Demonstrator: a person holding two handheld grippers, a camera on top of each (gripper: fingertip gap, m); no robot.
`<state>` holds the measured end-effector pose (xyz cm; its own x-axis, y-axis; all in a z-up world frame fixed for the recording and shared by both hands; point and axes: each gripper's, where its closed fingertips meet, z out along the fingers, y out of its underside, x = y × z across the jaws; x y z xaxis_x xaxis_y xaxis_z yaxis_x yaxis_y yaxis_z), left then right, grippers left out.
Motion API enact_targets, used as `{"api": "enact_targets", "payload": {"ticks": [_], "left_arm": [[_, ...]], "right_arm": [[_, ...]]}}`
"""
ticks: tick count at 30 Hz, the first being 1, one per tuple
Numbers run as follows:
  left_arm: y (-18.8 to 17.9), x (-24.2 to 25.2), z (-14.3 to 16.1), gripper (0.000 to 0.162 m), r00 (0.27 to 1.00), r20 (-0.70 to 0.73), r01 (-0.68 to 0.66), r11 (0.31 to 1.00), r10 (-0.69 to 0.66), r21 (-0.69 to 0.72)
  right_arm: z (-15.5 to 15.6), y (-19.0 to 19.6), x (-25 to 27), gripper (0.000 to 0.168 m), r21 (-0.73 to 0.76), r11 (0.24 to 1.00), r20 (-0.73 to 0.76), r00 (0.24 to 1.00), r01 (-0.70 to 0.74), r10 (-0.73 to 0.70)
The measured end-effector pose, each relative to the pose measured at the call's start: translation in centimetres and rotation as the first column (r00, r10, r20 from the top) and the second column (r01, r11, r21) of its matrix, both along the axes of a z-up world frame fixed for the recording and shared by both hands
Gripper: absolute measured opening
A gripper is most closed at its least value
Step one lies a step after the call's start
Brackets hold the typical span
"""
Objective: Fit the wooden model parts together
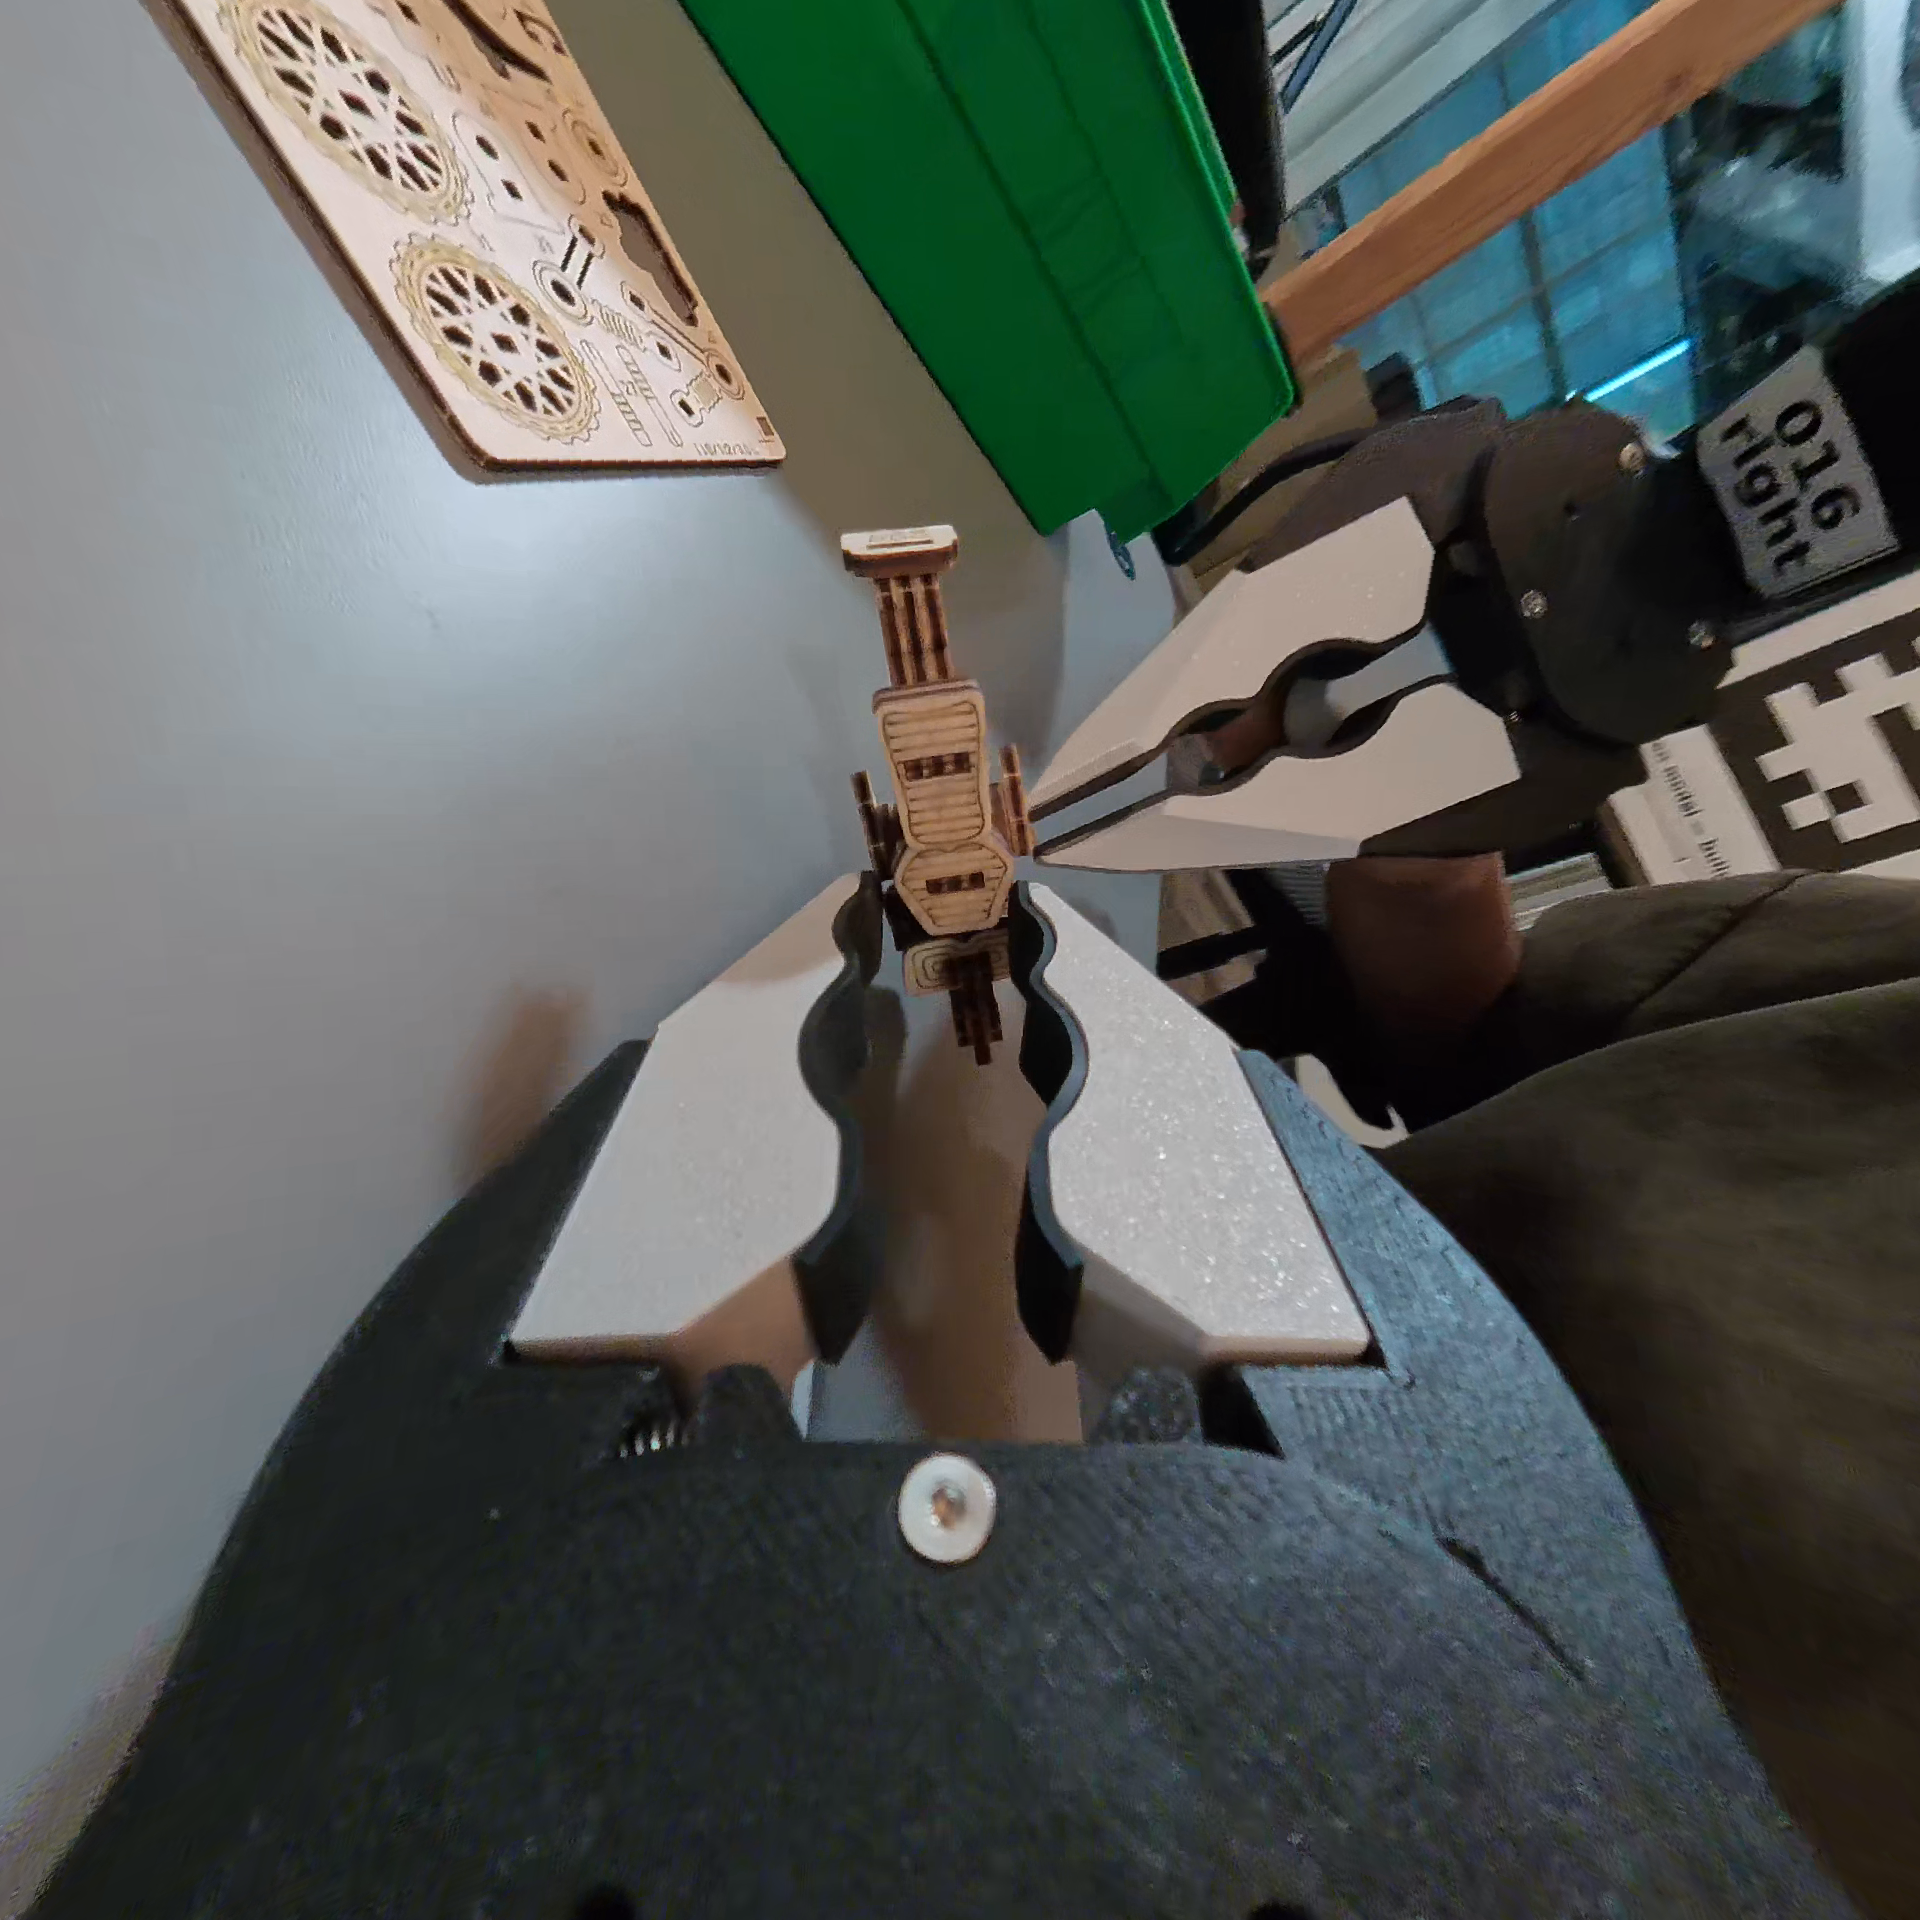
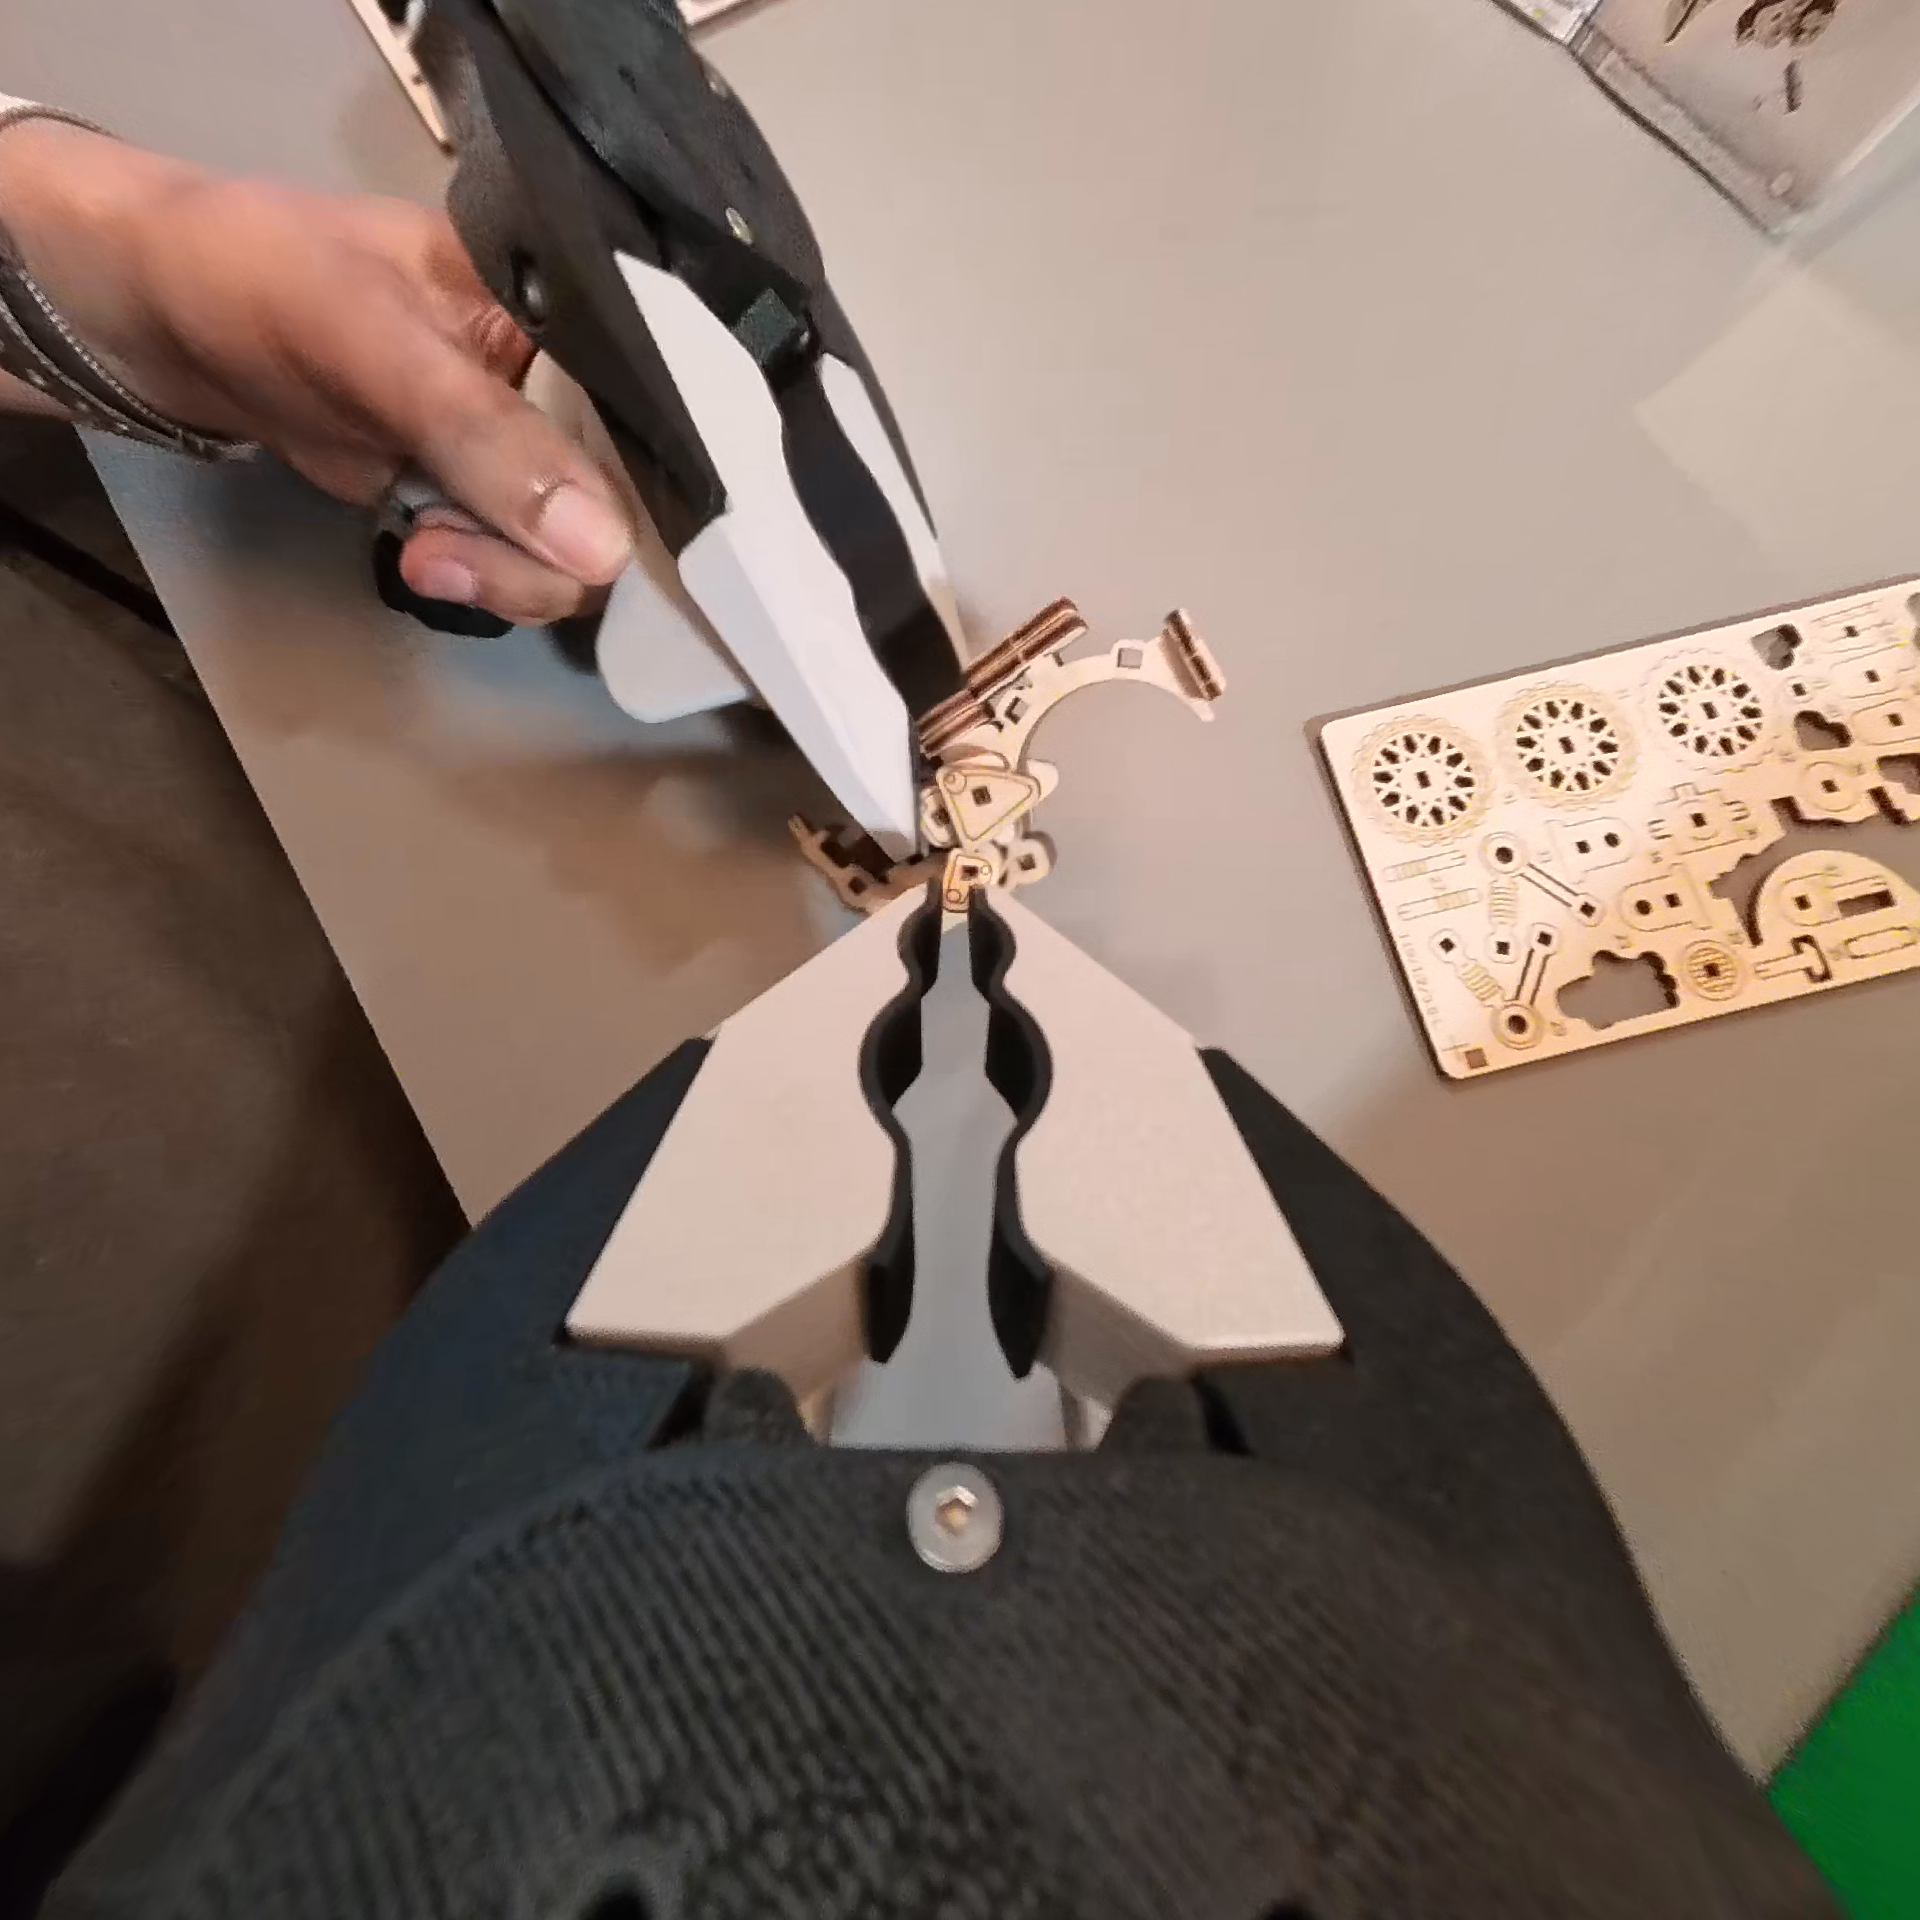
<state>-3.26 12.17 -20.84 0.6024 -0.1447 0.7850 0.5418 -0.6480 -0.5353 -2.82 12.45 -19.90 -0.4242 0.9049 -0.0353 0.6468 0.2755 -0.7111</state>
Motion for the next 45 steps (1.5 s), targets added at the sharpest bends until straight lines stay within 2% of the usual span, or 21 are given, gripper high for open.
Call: {"api": "enact_targets", "payload": {"ticks": [1, 6, 11, 17, 21, 26, 31, 45], "left_arm": [[0.0, 0.0, -0.1, 0.023, 1.0, -0.027, -0.001, 1.0, 0.001, 0.003], [0.1, -0.2, -0.3, 0.023, 0.994, -0.108, -0.003, 1.0, 0.005, 0.014], [0.0, -0.2, -0.3, 0.023, 0.995, -0.101, 0.004, 1.0, -0.003, 0.013], [-0.2, 0.2, -0.2, 0.023, 0.996, -0.08, 0.043, 0.999, -0.042, 0.014], [-0.5, 1.1, 0.0, 0.022, 0.996, 0.009, 0.088, 0.996, -0.088, 0.006], [-0.6, 1.1, 0.7, 0.022, 0.989, 0.121, 0.089, 0.996, -0.089, 0.01], [-0.6, 0.8, 0.9, 0.022, 0.983, 0.171, 0.071, 0.997, -0.072, 0.008], [-0.4, 0.3, 1.6, 0.022, 0.947, 0.319, 0.042, 0.999, -0.041, 0.001]], "right_arm": [[0.0, 0.0, 0.0, 0.004, 0.008, 1.0, 0.002, 1.0, 0.003, -0.003], [-0.2, 0.1, -0.2, 0.003, 0.066, 0.998, 0.0, 1.0, 0.015, -0.015], [-0.1, -0.1, -0.2, 0.003, 0.225, 0.973, -0.054, 0.996, -0.056, 0.069], [0.0, -0.4, 0.3, 0.003, 0.165, 0.974, -0.094, 0.981, -0.152, 0.169], [-0.2, -0.6, 1.0, 0.0, 0.185, 0.951, -0.128, 0.954, -0.247, 0.272], [0.3, -1.0, 1.1, 0.0, 0.183, 0.948, -0.156, 0.945, -0.259, 0.288], [0.6, -0.8, 0.7, 0.0, 0.136, 0.964, -0.182, 0.951, -0.227, 0.25], [1.0, -0.1, 0.4, 0.003, -0.158, 0.974, -0.166, 0.977, -0.16, 0.134]]}}
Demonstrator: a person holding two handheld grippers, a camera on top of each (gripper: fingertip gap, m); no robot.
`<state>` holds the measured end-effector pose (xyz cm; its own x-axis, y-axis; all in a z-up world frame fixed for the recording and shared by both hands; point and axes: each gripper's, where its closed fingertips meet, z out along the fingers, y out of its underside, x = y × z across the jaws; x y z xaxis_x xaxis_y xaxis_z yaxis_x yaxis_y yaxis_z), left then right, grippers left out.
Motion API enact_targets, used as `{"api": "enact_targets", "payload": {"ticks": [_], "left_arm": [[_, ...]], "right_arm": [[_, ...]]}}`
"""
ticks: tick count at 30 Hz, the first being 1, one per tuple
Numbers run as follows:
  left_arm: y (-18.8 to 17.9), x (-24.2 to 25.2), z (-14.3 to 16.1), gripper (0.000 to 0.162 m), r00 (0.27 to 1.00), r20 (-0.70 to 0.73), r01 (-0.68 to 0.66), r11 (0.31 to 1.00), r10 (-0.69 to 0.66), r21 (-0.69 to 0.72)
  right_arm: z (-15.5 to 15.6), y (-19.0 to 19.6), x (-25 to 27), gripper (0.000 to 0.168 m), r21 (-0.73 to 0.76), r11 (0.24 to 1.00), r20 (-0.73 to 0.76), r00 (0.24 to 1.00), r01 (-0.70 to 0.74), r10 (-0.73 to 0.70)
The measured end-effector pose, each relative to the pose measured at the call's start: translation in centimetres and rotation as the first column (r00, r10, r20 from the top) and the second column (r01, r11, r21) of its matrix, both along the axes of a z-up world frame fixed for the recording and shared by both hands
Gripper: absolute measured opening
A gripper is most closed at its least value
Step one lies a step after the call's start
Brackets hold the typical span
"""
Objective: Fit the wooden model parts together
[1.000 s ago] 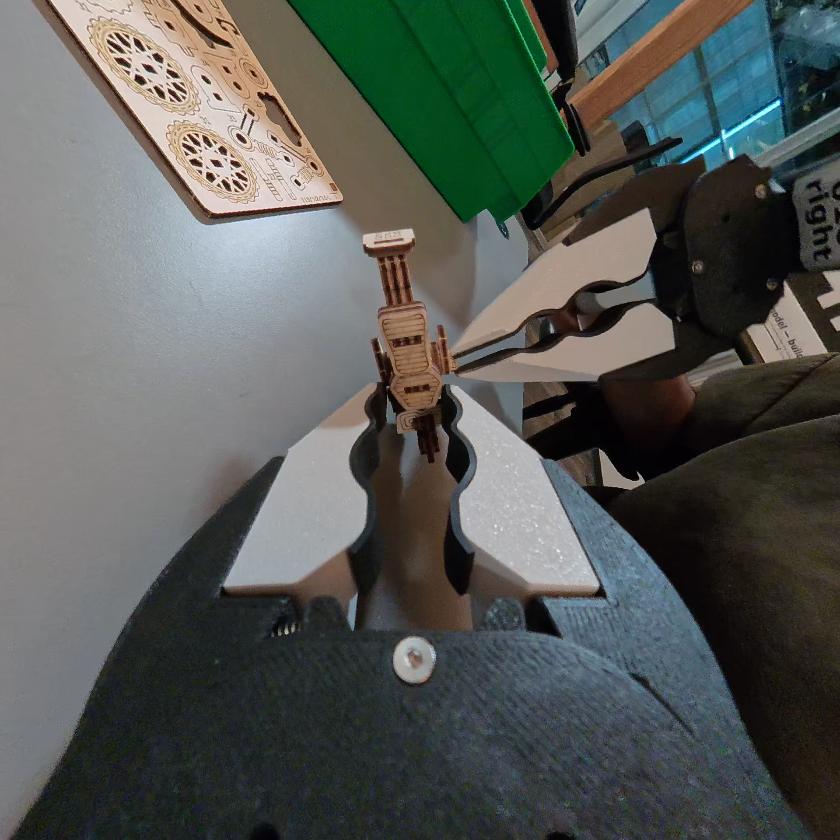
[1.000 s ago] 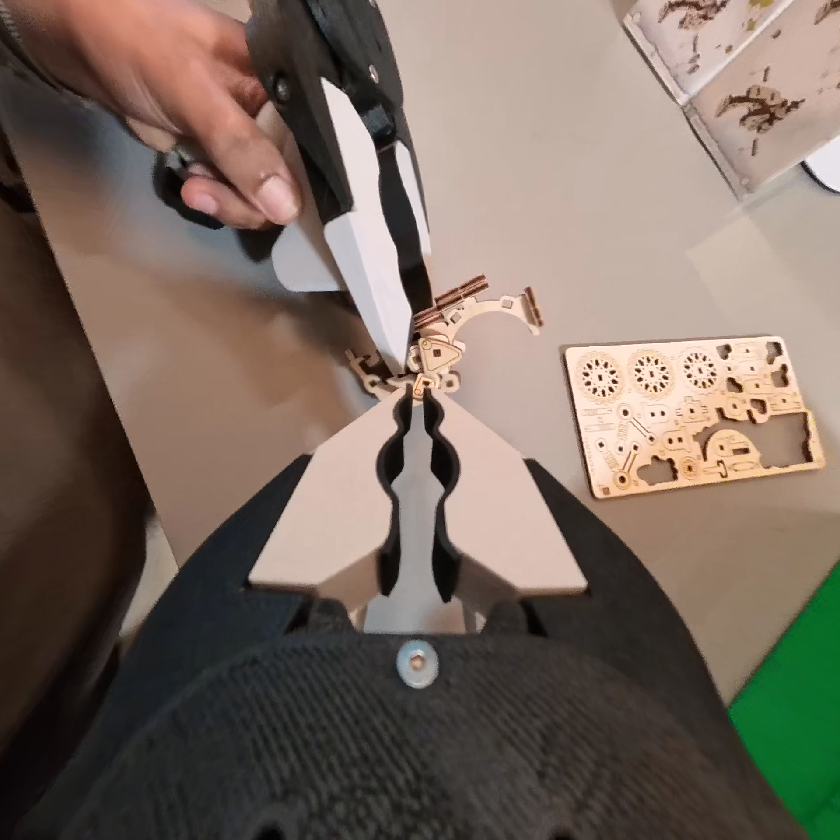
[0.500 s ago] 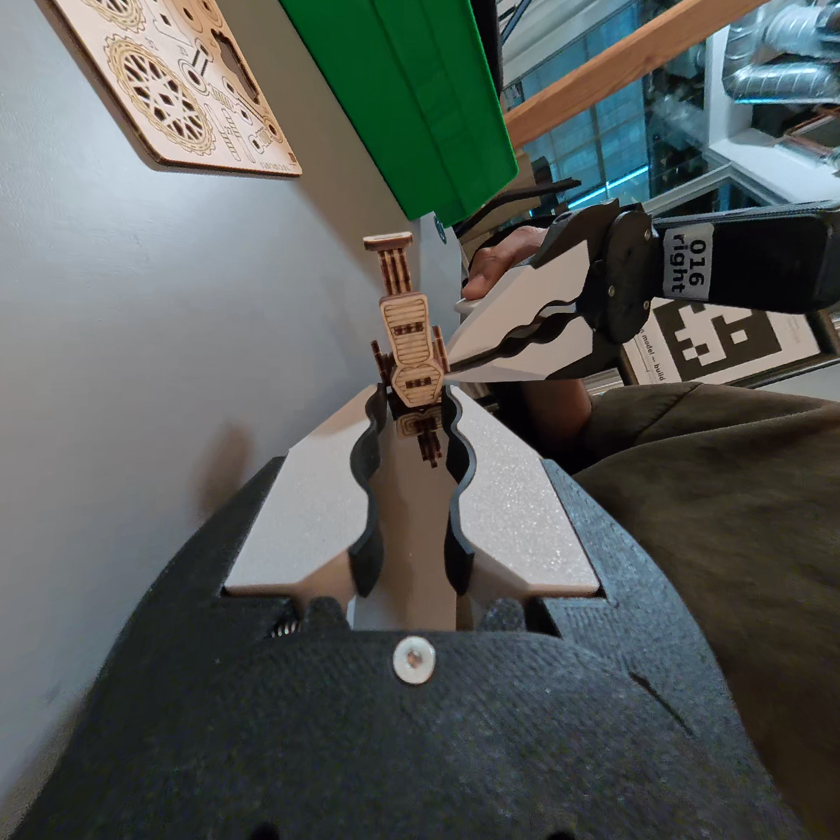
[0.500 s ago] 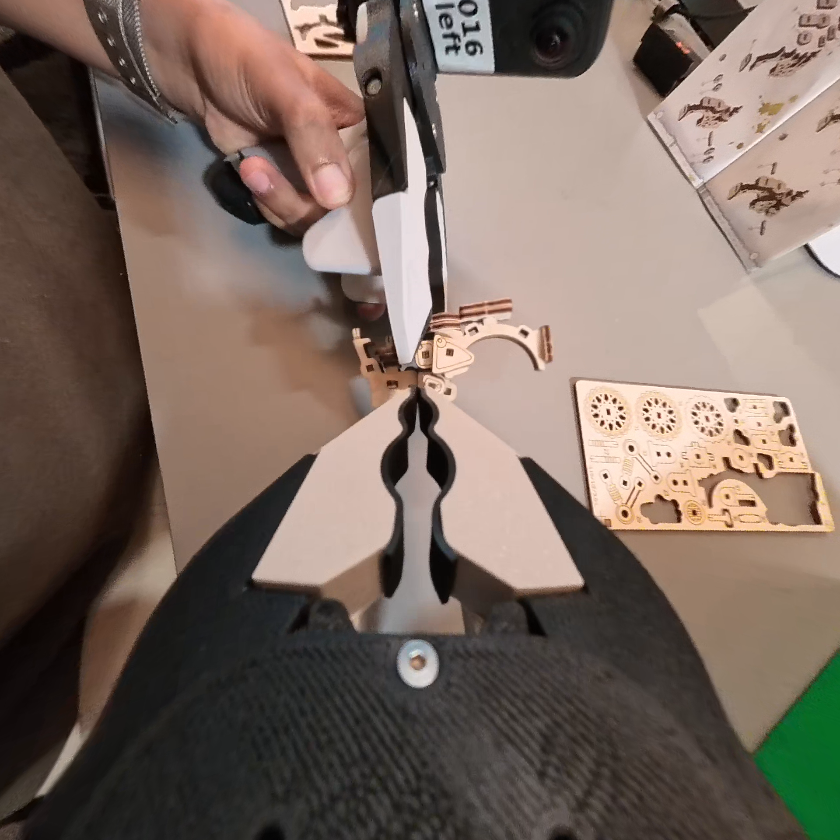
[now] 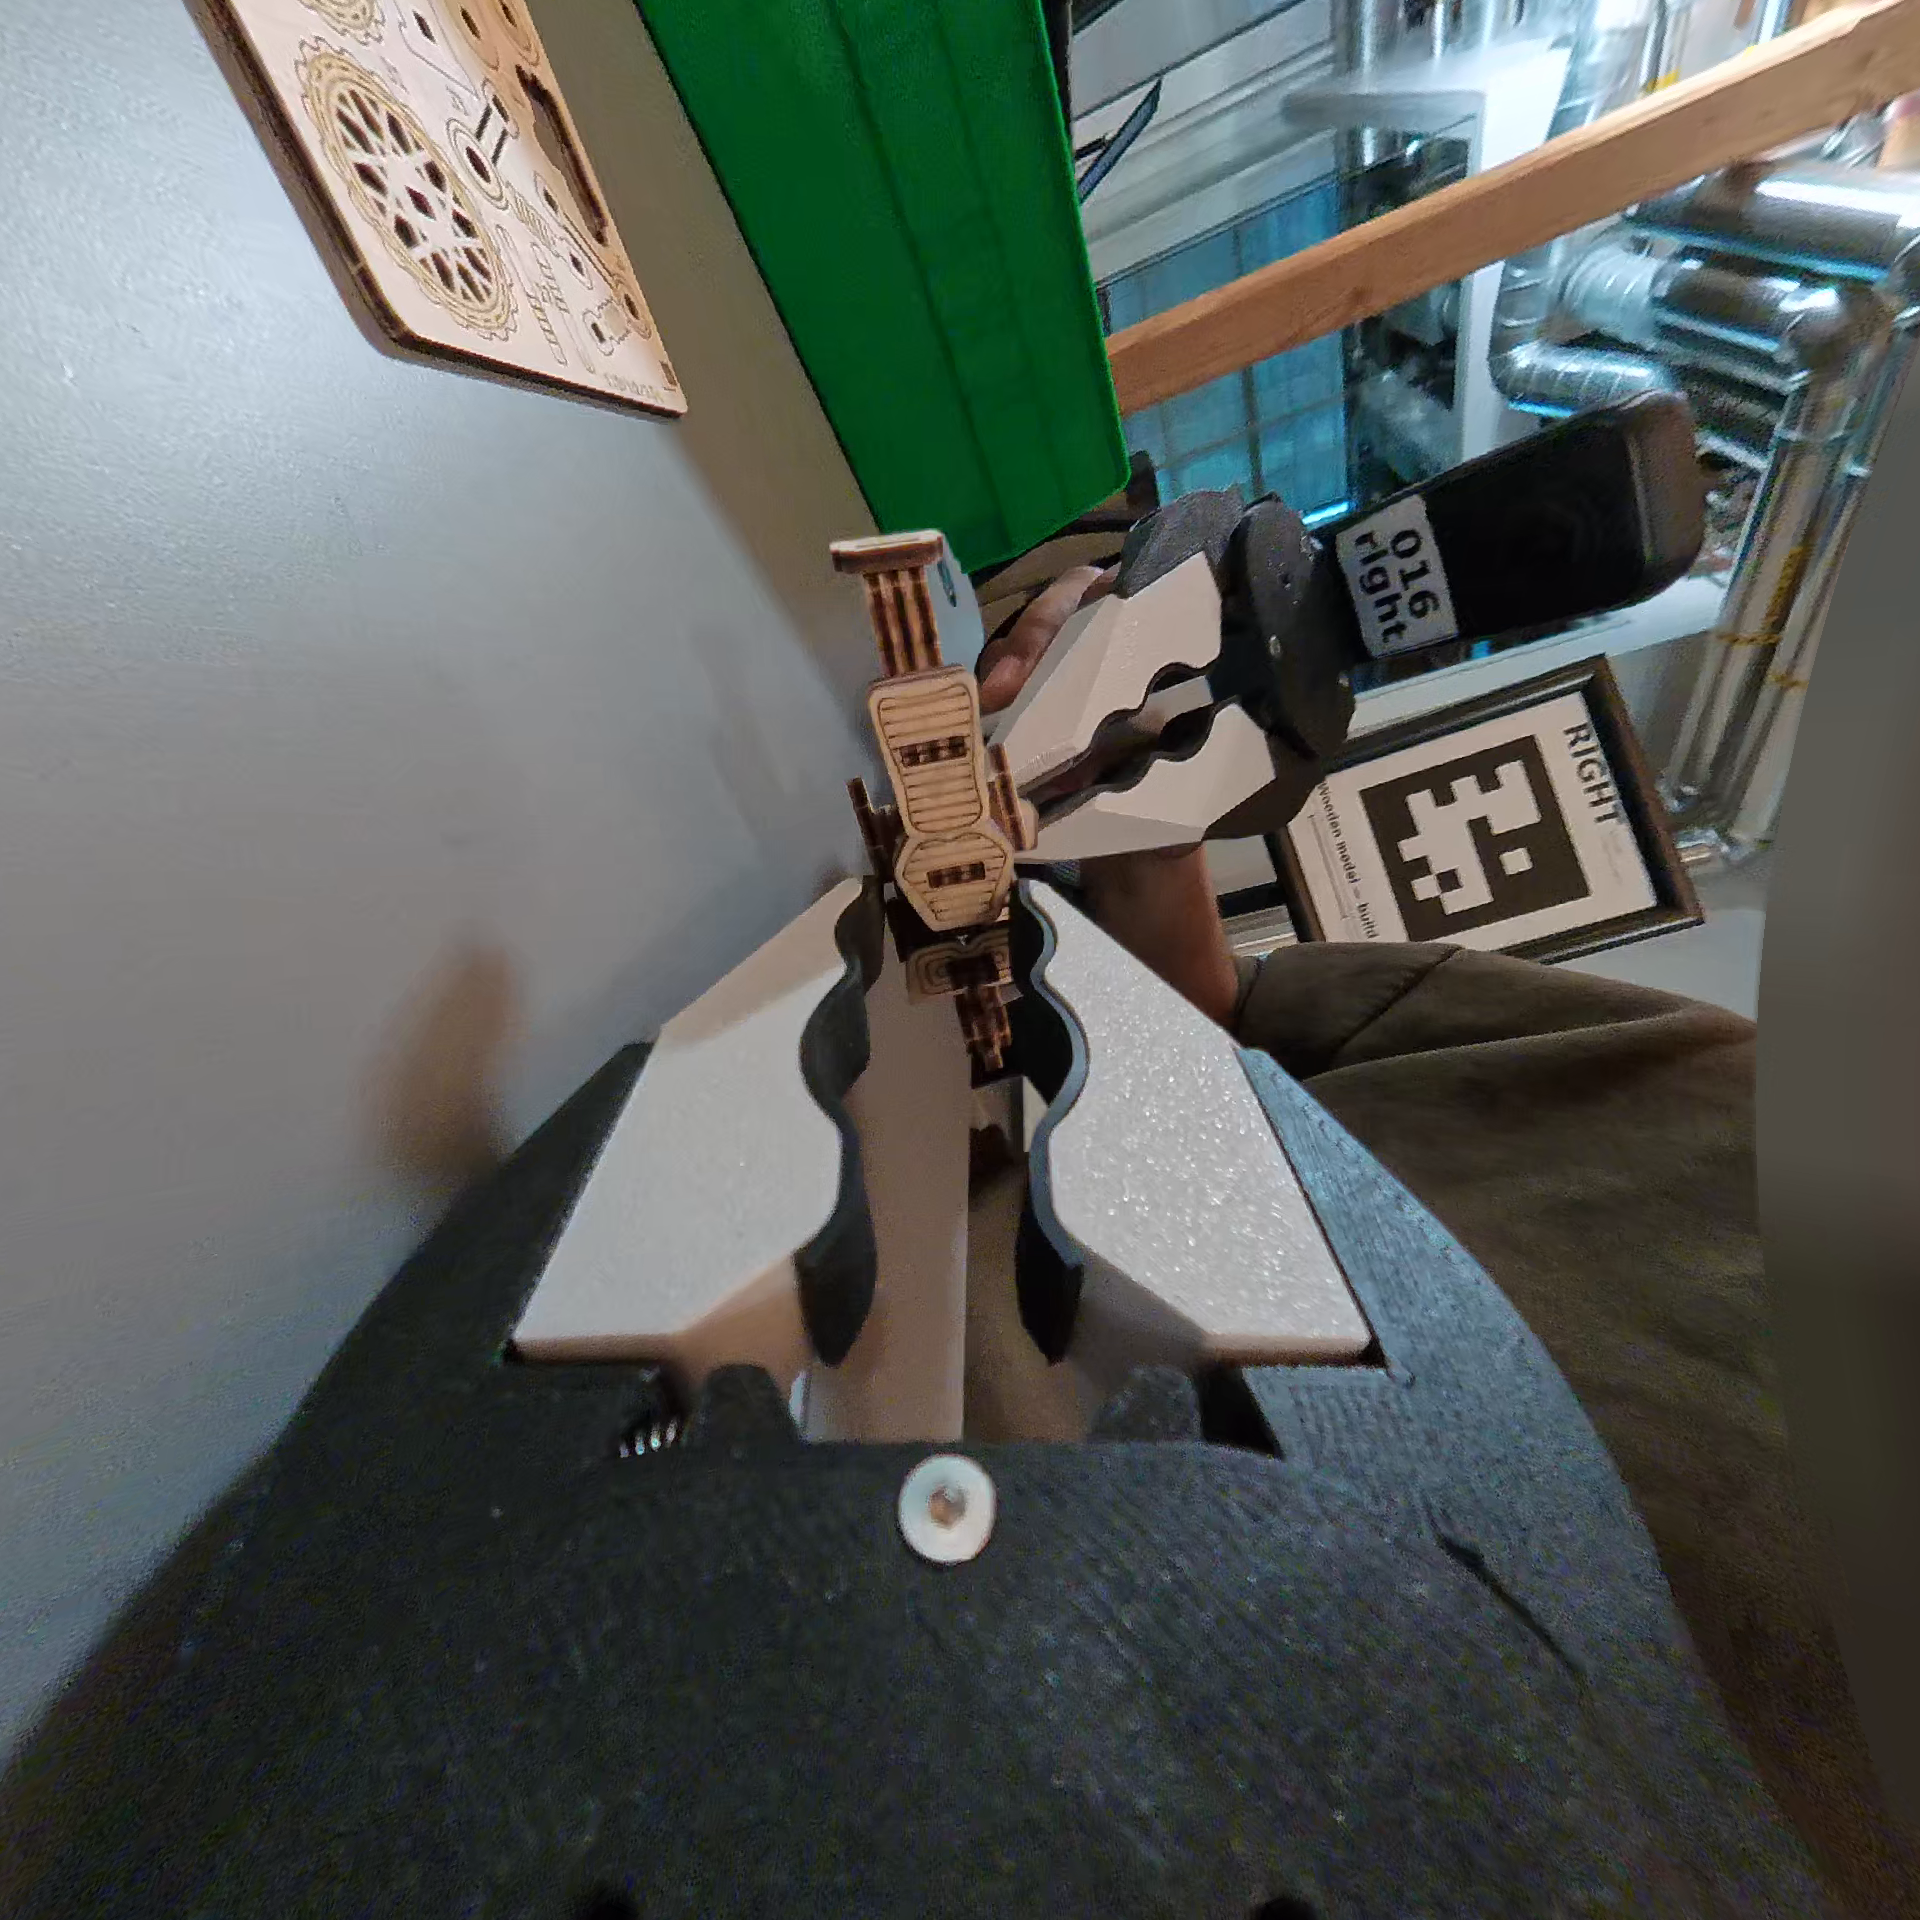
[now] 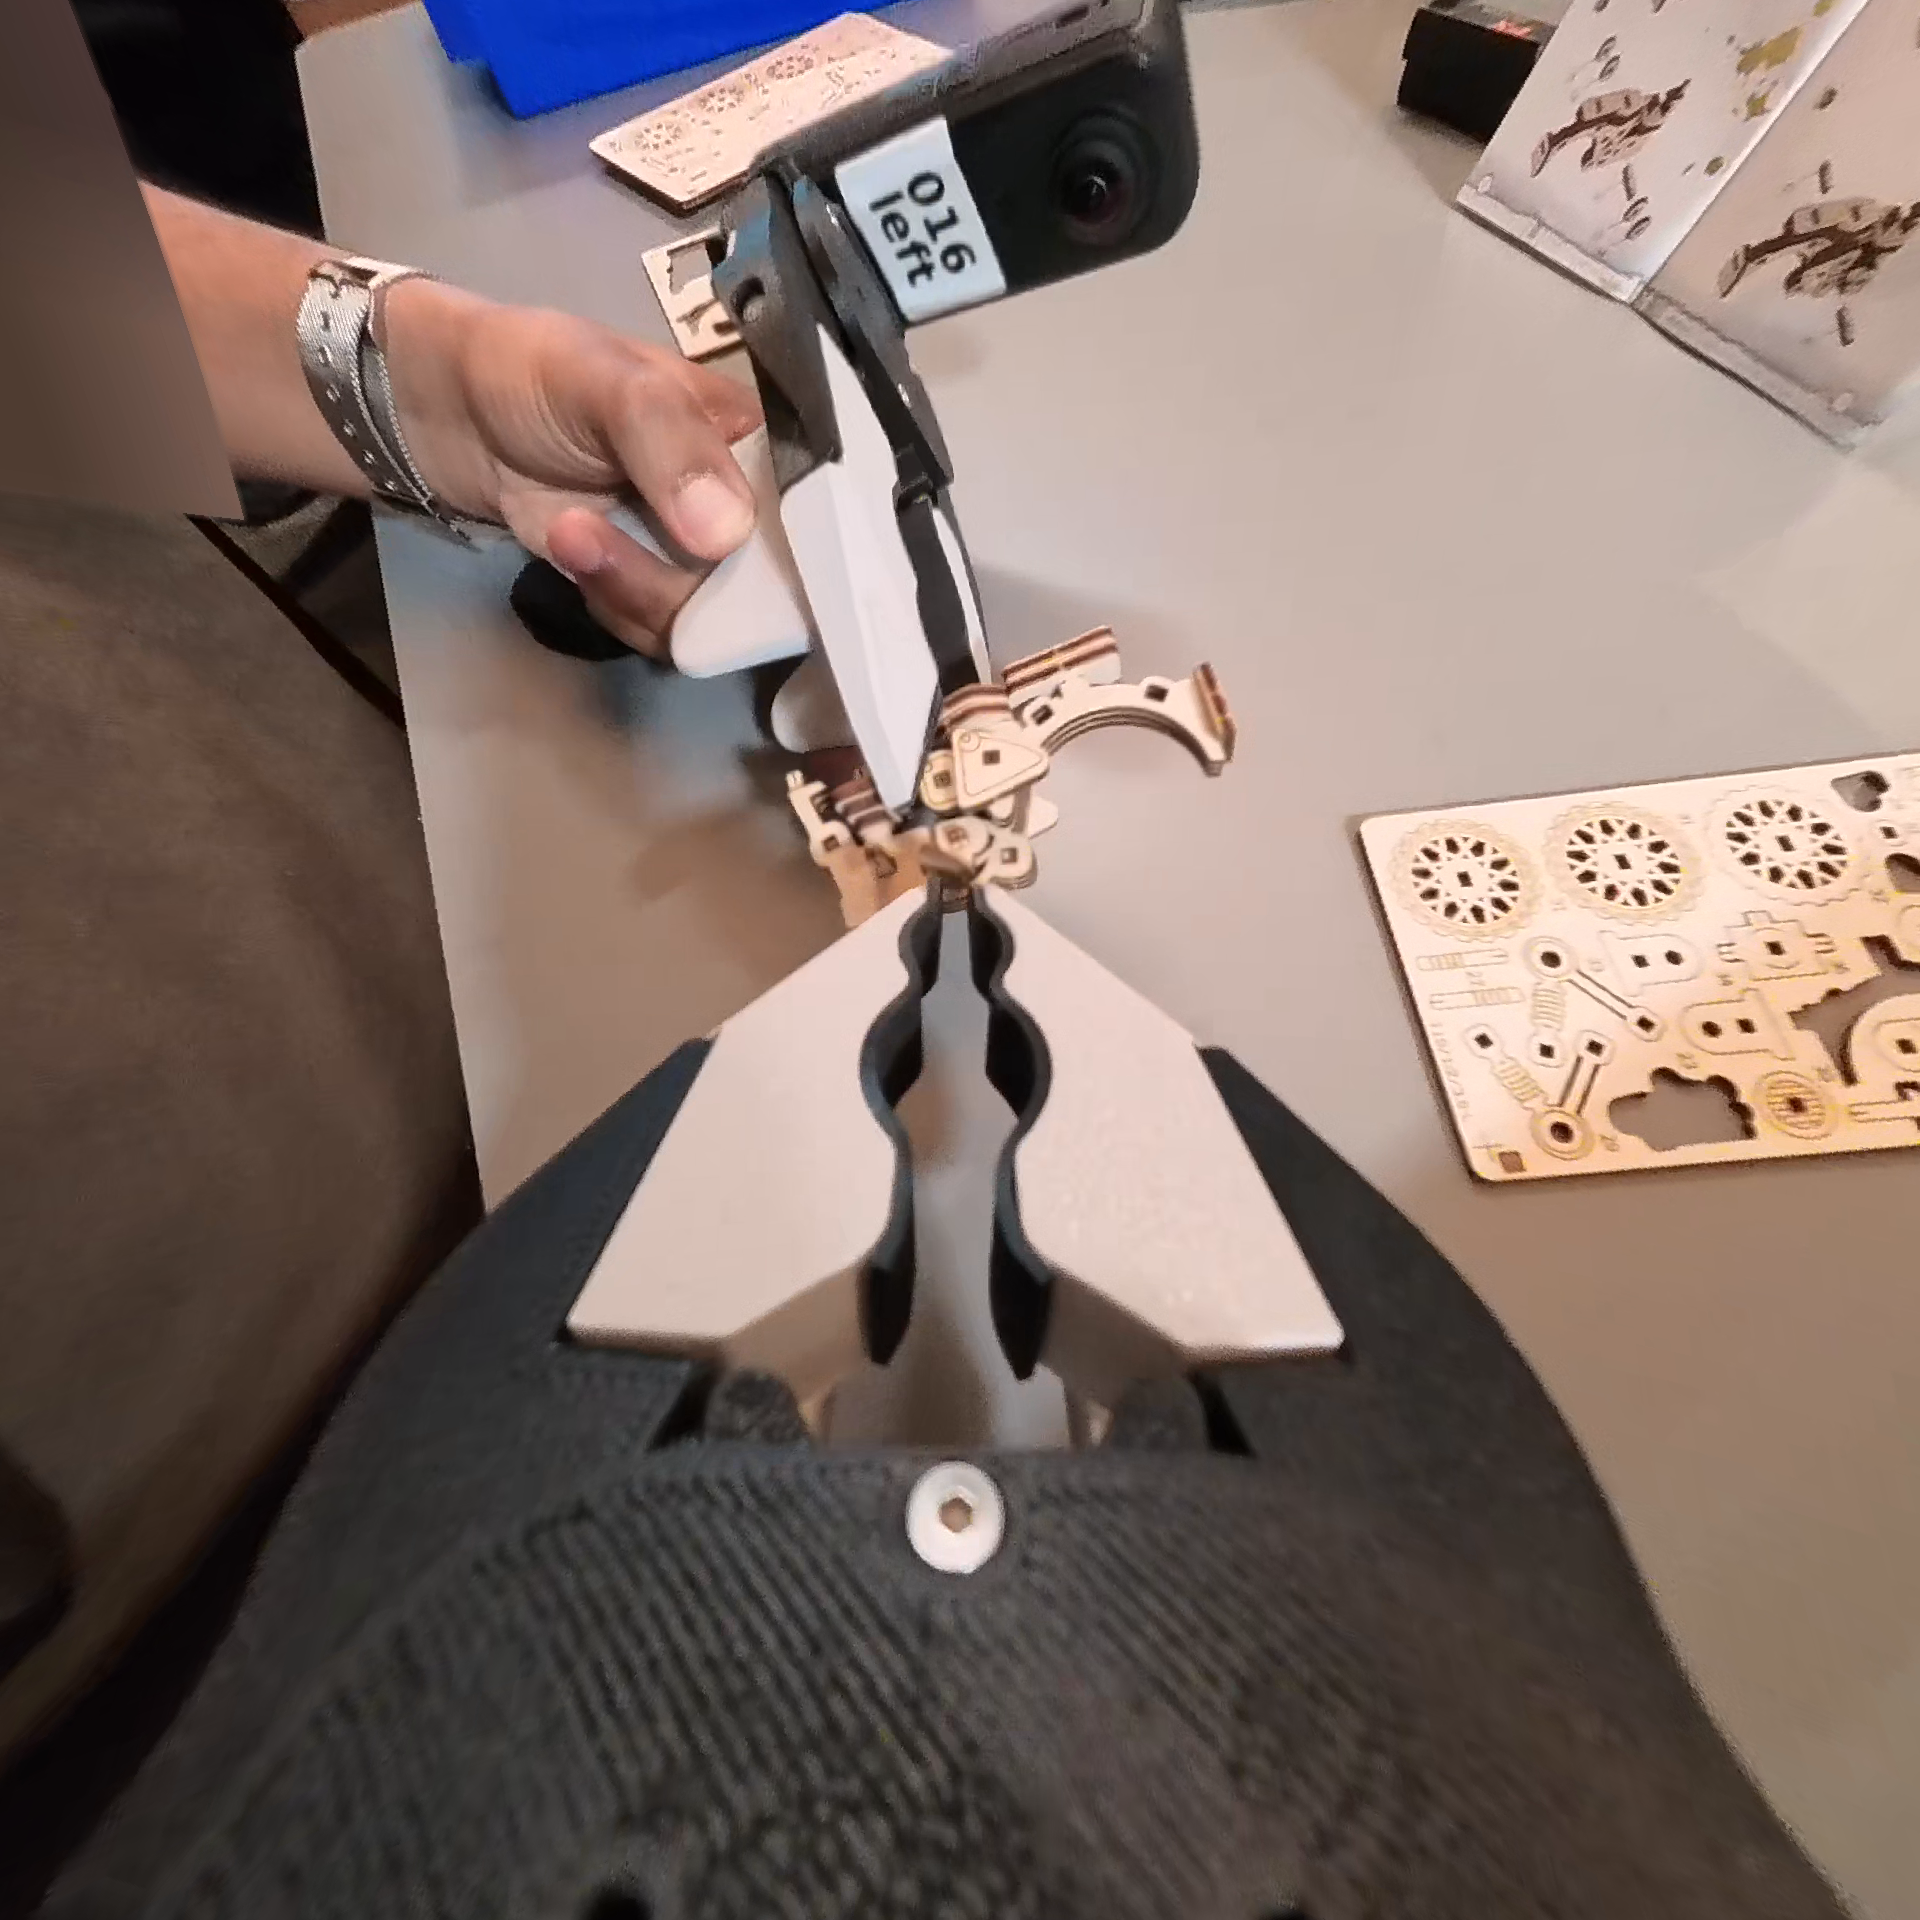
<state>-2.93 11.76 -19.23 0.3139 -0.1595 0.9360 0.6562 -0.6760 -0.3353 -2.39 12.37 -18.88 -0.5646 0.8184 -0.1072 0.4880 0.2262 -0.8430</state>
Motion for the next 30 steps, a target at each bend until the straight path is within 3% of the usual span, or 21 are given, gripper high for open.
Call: {"api": "enact_targets", "payload": {"ticks": [17, 30], "left_arm": [[0.05, -0.07, 0.06, 0.022, 1.0, 0.023, -0.008, 1.0, 0.008, -0.004], [0.06, -0.17, 0.05, 0.022, 0.999, 0.036, -0.014, 1.0, 0.014, -0.01]], "right_arm": [[0.49, -0.49, -0.39, 0.007, 0.087, 0.996, -0.082, 0.997, -0.001, 0.008], [-0.47, -0.4, 0.18, 0.009, 0.425, 0.903, -0.179, 0.973, -0.059, 0.148]]}}
